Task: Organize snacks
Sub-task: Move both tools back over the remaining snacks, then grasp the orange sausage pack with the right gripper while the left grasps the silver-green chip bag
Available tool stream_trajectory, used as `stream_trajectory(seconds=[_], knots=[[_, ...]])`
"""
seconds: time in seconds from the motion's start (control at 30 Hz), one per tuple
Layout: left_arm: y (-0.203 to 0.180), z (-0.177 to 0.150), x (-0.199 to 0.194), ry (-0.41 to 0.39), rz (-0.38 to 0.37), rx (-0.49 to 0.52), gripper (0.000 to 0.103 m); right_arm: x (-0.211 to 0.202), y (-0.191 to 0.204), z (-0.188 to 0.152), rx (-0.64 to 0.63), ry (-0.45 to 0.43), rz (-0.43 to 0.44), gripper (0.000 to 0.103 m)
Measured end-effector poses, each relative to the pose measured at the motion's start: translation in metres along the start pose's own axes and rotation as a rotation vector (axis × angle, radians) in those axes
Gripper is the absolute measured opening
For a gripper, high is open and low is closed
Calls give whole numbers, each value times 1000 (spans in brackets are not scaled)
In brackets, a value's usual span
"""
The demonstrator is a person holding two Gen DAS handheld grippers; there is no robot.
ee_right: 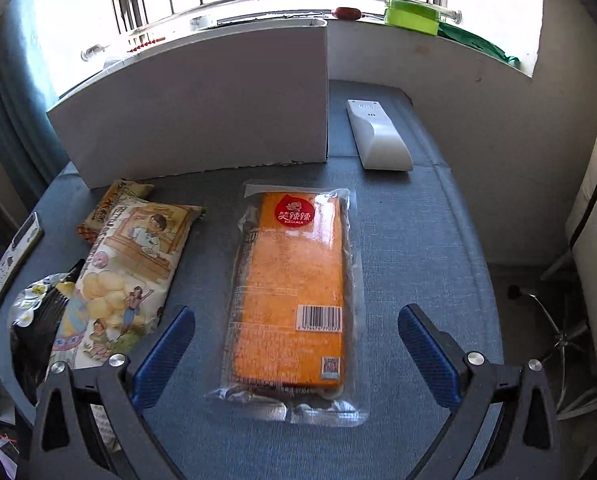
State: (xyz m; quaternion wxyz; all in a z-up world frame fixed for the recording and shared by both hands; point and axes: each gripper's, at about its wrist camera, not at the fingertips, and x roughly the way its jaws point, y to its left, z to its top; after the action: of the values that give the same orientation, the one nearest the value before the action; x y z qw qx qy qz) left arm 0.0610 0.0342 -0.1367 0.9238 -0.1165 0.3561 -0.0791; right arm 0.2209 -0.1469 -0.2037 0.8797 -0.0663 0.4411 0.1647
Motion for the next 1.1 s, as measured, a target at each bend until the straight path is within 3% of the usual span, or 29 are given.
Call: stream_trajectory(seconds=[0.2, 0.23, 0.27, 0.47, 0.57, 0.73, 0.77, 0.8, 0.87, 0.97, 1.1], knots=[[-5, -4, 10, 30, -17, 15, 103, 12, 4, 3, -38, 25, -10, 101], [-6, -4, 12, 36, -18, 16, 103, 9, 3, 3, -35, 5, -14, 86], [-6, -4, 15, 45, -23, 18, 103, 5, 2, 3, -37, -10, -12, 60], [-9, -4, 38, 110, -67, 31, 103, -9, -7, 2, -8, -4, 42, 57], [-8, 2, 52, 142, -57, 36, 103, -32, -15, -6, 53, -42, 122, 57], [1, 9, 76, 200, -83, 39, 102, -70, -23, -22, 66, -101, 151, 58], [2, 9, 80, 213, -90, 50, 96, -75, -26, -25, 75, -103, 159, 58], [3, 8, 83, 221, -107, 62, 78, -79, -28, -28, 80, -105, 165, 58], [3, 9, 83, 215, -89, 77, 58, -82, -22, -30, 83, -113, 164, 58], [2, 11, 72, 176, -75, 80, 47, -83, -21, -29, 91, -115, 169, 58], [9, 15, 53, 116, -77, 47, 46, -86, -21, -29, 88, -129, 179, 58]])
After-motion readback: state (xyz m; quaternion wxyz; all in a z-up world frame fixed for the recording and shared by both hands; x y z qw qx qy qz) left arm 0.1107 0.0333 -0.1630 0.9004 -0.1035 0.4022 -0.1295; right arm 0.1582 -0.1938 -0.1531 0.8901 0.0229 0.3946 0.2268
